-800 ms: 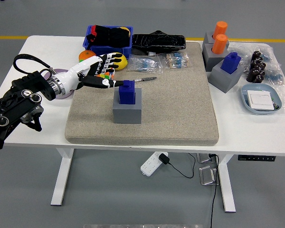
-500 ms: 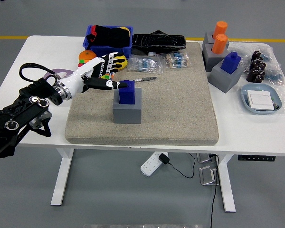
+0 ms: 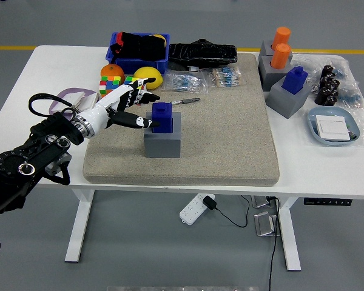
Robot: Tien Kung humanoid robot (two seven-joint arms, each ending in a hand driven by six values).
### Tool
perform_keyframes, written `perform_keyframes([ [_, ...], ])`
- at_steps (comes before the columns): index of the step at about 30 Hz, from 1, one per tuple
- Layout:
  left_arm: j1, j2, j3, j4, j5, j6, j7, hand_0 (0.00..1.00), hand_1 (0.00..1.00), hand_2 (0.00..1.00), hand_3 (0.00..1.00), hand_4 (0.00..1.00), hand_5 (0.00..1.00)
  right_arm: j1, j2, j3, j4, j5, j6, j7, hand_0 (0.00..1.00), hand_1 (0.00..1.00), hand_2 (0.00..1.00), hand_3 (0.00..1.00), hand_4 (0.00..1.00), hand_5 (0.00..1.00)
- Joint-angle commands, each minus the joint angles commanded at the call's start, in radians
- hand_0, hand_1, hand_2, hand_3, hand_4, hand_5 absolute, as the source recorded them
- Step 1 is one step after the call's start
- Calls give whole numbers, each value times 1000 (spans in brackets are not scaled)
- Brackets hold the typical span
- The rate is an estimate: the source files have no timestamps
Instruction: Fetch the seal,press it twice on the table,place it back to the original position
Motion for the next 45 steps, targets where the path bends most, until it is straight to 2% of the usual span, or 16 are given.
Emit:
perform_keyframes([
  [1, 3, -3, 4, 3, -1, 3, -1, 848, 777, 706, 952, 995, 2, -1, 1, -1, 0, 0, 1, 0, 765, 685, 682, 622, 801, 516],
  [17, 7, -32, 14, 15, -25, 31, -3, 834, 746, 701, 943, 968, 2, -2, 7, 1, 0, -1, 3, 0, 768, 685, 682, 623, 803, 508],
  [30, 3, -45, 37, 18, -19, 40, -4, 820, 708, 674, 931, 933, 2, -2, 8, -2, 0, -1, 3, -1, 768, 686, 682, 623, 804, 509],
  [31, 0, -46, 38, 19, -19, 41, -4, 817, 682, 632, 900, 823, 2, -2, 9, -1, 0, -2, 3, -1, 768, 686, 682, 623, 804, 508],
  [36, -7, -51, 42, 31, -14, 35, 1, 817, 682, 632, 900, 823, 2, -1, 9, 3, 0, -3, 2, 0, 768, 686, 682, 623, 804, 508],
  [37, -9, -52, 44, 33, -12, 36, 1, 792, 640, 588, 885, 800, 2, -1, 9, 3, 0, -3, 2, 0, 768, 686, 682, 623, 804, 509],
  [42, -14, -56, 53, 42, -8, 44, 0, 792, 640, 588, 885, 800, 2, -2, 10, 2, -1, -3, 2, 0, 768, 686, 682, 623, 804, 509],
  [43, -14, -56, 53, 42, -9, 48, -2, 782, 560, 489, 866, 743, 2, -2, 10, 2, -1, -3, 2, 0, 769, 686, 682, 623, 804, 508],
  [45, -15, -58, 52, 42, -11, 57, -6, 782, 560, 489, 866, 743, 2, -2, 10, 2, -1, -3, 1, 0, 769, 686, 682, 623, 804, 508],
])
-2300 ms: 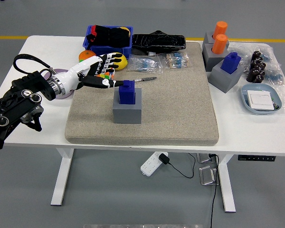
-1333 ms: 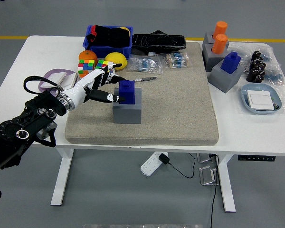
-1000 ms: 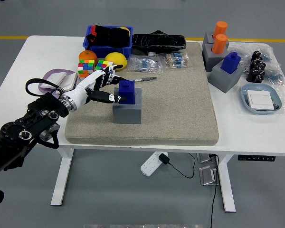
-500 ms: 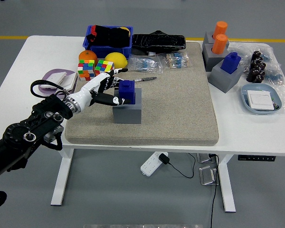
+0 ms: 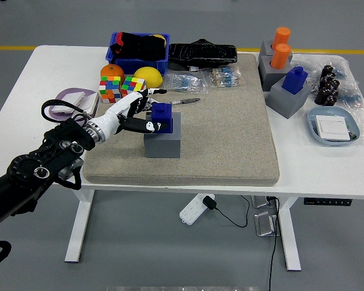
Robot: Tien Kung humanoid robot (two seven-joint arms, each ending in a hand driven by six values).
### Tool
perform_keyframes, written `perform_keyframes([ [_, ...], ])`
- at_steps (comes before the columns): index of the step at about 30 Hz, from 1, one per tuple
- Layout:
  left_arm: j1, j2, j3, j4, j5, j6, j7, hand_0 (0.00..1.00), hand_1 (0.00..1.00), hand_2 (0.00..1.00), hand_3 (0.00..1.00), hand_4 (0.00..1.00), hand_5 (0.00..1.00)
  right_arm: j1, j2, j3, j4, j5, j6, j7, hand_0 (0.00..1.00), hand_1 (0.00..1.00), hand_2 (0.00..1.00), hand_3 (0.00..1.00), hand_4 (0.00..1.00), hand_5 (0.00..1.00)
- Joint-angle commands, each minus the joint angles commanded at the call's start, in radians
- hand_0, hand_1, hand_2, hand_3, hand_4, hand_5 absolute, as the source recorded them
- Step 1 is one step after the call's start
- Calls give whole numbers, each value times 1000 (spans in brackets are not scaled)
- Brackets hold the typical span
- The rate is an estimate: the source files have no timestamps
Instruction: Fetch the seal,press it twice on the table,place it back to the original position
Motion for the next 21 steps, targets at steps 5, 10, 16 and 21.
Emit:
perform_keyframes([
  [5, -6, -4, 5, 3, -7, 42, -20, 717, 459, 388, 813, 651, 2, 0, 1, -1, 0, 0, -2, 1, 769, 686, 682, 623, 805, 509],
  [10, -10, -1, 7, 5, -11, 47, -24, 681, 404, 348, 779, 635, 2, 1, 1, -3, 1, 2, -4, 2, 769, 686, 682, 623, 806, 508],
  [16, -8, 10, -2, -13, -2, 42, -26, 674, 398, 340, 769, 625, 2, -1, 2, 3, 0, 0, -5, 3, 769, 686, 682, 623, 808, 509],
  [21, -2, 26, -38, -58, 10, 39, -30, 674, 398, 340, 769, 625, 2, -1, 1, 3, 0, -1, -6, 4, 769, 686, 682, 623, 808, 509],
])
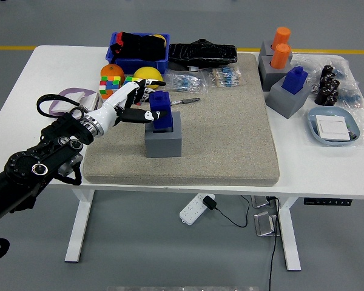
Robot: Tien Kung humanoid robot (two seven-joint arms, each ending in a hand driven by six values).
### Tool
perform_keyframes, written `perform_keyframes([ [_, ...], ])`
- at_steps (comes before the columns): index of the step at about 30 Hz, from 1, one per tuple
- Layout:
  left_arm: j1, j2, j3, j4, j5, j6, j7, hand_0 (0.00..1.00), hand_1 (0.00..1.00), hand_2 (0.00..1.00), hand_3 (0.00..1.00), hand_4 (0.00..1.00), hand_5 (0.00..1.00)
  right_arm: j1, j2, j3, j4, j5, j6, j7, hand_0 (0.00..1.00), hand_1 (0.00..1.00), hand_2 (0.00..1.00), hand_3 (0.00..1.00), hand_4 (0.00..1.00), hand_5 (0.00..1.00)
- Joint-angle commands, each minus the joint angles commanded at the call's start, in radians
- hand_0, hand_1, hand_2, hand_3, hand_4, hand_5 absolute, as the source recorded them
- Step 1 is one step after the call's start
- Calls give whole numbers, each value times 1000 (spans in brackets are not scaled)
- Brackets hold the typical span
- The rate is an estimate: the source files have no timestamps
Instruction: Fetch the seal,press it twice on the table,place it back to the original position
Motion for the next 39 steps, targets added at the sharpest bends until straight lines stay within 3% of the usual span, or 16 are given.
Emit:
perform_keyframes([
  [4, 2, 19, -47, -35, 33, 12, -19, 670, 405, 341, 768, 620, 2, -1, 1, 0, 0, -1, 0, 0, 769, 685, 682, 624, 809, 510],
  [7, -1, 32, -61, -24, 48, 35, -41, 671, 407, 342, 768, 622, 2, -2, 1, 0, 0, -1, 0, 0, 769, 685, 682, 622, 810, 510],
  [20, 32, 50, -30, 147, 3, 125, -119, 674, 410, 343, 764, 626, 2, 0, 4, -4, 1, 4, 0, 1, 772, 685, 682, 623, 813, 508],
  [25, 61, 44, -2, 194, -26, 155, -127, 675, 413, 345, 762, 627, 2, -1, 5, -4, 0, 4, 0, 1, 772, 685, 682, 623, 814, 507],
  [31, 100, 18, 19, 231, -47, 187, -132, 675, 413, 345, 761, 626, 2, 0, 7, -10, 3, 7, 0, 1, 772, 685, 682, 623, 814, 507],
  [39, 136, -6, 14, 252, -63, 206, -135, 675, 416, 346, 759, 620, 2, 0, 7, -15, 2, 7, 0, 1, 772, 686, 682, 623, 815, 507],
])
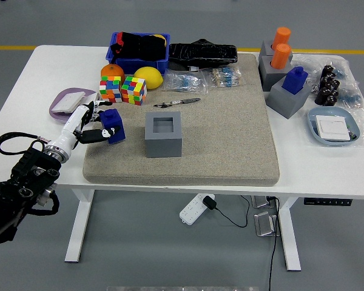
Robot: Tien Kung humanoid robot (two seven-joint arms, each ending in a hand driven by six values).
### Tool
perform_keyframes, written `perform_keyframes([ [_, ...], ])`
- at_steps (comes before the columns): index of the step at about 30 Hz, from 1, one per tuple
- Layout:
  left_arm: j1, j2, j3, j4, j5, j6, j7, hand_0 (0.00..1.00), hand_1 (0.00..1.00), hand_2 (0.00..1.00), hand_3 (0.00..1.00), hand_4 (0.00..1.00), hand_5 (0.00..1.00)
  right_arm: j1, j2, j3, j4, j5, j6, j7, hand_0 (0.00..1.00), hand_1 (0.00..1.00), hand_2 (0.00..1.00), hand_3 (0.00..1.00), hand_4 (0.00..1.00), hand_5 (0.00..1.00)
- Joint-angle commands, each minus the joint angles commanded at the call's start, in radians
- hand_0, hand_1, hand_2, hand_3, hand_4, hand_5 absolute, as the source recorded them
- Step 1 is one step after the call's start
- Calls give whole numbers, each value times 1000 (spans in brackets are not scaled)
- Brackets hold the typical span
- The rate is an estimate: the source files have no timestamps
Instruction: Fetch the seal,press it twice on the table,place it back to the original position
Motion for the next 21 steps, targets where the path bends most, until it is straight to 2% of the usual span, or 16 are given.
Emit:
perform_keyframes([
  [16, 26, -11, 15, 21, -16, 10, -7, 674, 415, 346, 754, 616, 2, 1, -3, -16, 1, 5, 0, 1, 773, 686, 682, 623, 815, 506],
  [21, 19, -3, 0, -4, -8, 4, -6, 674, 415, 346, 754, 616, 2, 0, -5, -16, 1, 5, 0, 1, 773, 686, 682, 623, 815, 506],
])
